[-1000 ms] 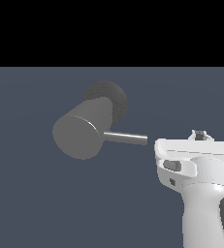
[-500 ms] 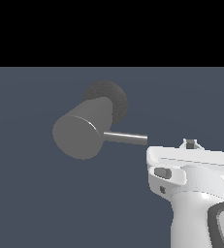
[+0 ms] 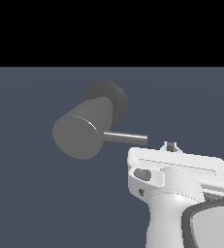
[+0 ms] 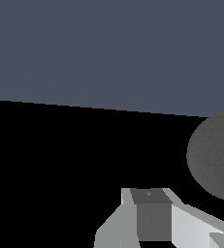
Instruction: Turn on the faucet by rotating a designated handle.
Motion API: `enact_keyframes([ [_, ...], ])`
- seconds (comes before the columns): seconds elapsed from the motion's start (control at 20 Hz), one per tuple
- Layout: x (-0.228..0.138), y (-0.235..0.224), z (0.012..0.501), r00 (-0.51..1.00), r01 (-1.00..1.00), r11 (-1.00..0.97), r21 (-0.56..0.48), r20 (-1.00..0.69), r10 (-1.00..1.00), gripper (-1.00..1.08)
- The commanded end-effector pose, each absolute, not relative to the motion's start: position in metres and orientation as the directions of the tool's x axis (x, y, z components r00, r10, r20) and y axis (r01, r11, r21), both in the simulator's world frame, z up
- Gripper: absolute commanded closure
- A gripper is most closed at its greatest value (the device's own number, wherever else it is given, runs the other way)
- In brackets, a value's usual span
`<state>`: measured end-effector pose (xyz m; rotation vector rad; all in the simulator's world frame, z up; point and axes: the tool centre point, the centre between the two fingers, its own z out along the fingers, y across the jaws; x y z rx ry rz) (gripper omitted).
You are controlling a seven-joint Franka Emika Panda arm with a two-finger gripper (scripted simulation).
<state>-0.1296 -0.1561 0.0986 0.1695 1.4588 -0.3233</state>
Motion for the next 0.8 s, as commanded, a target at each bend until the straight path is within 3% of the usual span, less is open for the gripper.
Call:
enact_keyframes([
  [0.0,-0.129,-0.146,0.097,0.079,0.298,0.952,-0.066,-0.993,-0.093,1.08],
  [0.75,-0.127,-0.089,0.096,0.059,0.220,0.975,-0.035,-0.997,-0.049,1.08],
])
